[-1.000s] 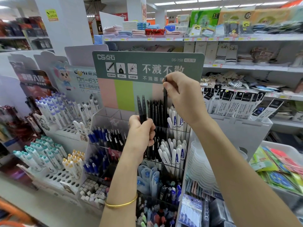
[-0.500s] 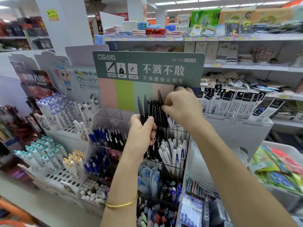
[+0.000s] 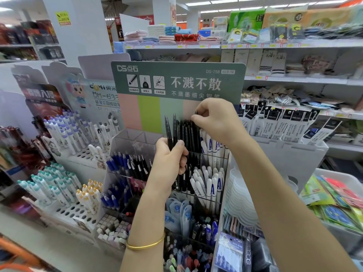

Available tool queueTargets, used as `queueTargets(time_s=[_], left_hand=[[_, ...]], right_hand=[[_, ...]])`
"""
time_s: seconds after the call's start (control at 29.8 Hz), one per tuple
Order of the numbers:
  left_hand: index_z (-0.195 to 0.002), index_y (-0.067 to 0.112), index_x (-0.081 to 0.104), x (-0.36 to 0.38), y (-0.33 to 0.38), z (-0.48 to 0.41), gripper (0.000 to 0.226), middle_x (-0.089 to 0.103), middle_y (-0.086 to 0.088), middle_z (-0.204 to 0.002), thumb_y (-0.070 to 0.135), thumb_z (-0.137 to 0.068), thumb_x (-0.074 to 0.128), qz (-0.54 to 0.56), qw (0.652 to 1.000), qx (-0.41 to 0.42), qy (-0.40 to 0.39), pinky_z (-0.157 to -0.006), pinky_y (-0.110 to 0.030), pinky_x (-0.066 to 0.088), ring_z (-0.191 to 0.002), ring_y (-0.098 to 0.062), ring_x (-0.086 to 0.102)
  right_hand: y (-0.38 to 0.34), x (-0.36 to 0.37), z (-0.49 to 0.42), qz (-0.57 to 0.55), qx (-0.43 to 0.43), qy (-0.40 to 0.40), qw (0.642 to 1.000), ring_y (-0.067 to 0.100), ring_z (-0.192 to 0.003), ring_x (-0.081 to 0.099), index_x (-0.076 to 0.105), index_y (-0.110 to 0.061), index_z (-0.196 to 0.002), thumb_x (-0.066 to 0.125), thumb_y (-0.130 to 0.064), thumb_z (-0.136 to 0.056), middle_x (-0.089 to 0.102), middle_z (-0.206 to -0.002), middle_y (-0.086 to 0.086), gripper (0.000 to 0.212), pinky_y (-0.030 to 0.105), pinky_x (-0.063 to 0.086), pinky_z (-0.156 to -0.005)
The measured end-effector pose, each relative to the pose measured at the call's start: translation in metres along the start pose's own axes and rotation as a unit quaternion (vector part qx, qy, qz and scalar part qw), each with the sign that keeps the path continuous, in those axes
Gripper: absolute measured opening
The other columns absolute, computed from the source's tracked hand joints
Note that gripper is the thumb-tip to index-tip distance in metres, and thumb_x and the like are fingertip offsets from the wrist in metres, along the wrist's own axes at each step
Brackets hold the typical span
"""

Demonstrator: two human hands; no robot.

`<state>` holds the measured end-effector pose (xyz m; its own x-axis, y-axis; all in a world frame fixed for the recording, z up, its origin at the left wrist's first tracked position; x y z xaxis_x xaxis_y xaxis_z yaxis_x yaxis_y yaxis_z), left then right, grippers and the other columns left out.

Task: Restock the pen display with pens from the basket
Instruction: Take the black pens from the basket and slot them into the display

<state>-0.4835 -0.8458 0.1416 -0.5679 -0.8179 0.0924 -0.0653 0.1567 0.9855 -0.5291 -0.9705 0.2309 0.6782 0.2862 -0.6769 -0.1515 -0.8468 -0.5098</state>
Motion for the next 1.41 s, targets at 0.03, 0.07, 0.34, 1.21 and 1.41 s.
queueTargets(time_s=[0.03, 0.07, 0.34, 1.21, 1.41], left_hand=[[-0.098, 0.012, 0.04, 0.0, 0.0, 0.0, 0.008, 0.052, 0.002, -0.074, 0.016, -0.103, 0.044, 0.002, 1.0, 0.0, 0.0, -0.047, -0.022, 0.035, -0.053, -0.006, 0.043], [-0.098, 0.012, 0.04, 0.0, 0.0, 0.0, 0.008, 0.052, 0.002, -0.074, 0.016, -0.103, 0.044, 0.003, 1.0, 0.0, 0.0, -0.047, -0.022, 0.035, -0.054, -0.006, 0.043], [-0.098, 0.012, 0.041, 0.005, 0.001, 0.001, 0.007, 0.055, -0.002, -0.081, 0.016, -0.103, 0.044, 0.009, 1.0, -0.004, 0.003, -0.046, -0.021, 0.038, -0.055, -0.005, 0.047], [-0.105, 0.009, 0.042, -0.002, 0.005, -0.001, 0.009, 0.058, -0.006, -0.086, 0.017, -0.104, 0.043, 0.002, 1.0, 0.002, 0.025, -0.045, -0.019, 0.04, -0.053, -0.002, 0.051], [-0.1, 0.012, 0.041, -0.003, 0.004, -0.003, 0.006, 0.058, -0.007, -0.086, 0.017, -0.103, 0.043, 0.009, 0.999, 0.008, 0.036, -0.044, -0.019, 0.039, -0.053, -0.004, 0.05]], right_hand=[[-0.002, -0.005, 0.002, -0.01, -0.006, 0.018, 1.0, 0.023, -0.083, 0.061, 0.066, -0.007, -0.085, 0.061, -0.017, -0.086, 0.064, -0.082, 0.002, 0.011, 0.041, 0.051, -0.08], [-0.003, -0.01, 0.003, -0.019, -0.012, 0.04, 0.999, 0.022, -0.081, 0.06, 0.065, -0.007, -0.084, 0.06, -0.016, -0.086, 0.062, -0.079, 0.0, 0.01, 0.04, 0.05, -0.078], [0.002, -0.002, 0.01, -0.002, -0.01, 0.022, 1.0, 0.024, -0.083, 0.059, 0.062, -0.007, -0.088, 0.061, -0.02, -0.089, 0.064, -0.083, 0.004, 0.013, 0.041, 0.049, -0.079], [-0.007, -0.006, 0.003, 0.003, -0.026, 0.047, 0.999, 0.023, -0.087, 0.058, 0.064, -0.01, -0.096, 0.055, -0.023, -0.094, 0.064, -0.089, 0.002, 0.016, 0.043, 0.049, -0.079], [0.003, 0.008, 0.002, 0.045, -0.009, -0.038, 0.998, 0.025, -0.089, 0.058, 0.065, -0.006, -0.095, 0.059, -0.025, -0.092, 0.065, -0.092, 0.006, 0.02, 0.041, 0.049, -0.081]])
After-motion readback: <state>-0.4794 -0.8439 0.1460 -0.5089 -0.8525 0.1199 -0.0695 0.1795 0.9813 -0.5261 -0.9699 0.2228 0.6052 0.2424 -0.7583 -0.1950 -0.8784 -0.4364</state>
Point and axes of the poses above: each hand's wrist, its own z-axis away from the middle knuckle, its own x-axis out of the palm, y = z × x, the point moved 5 cm from there along -z, towards the middle knuckle
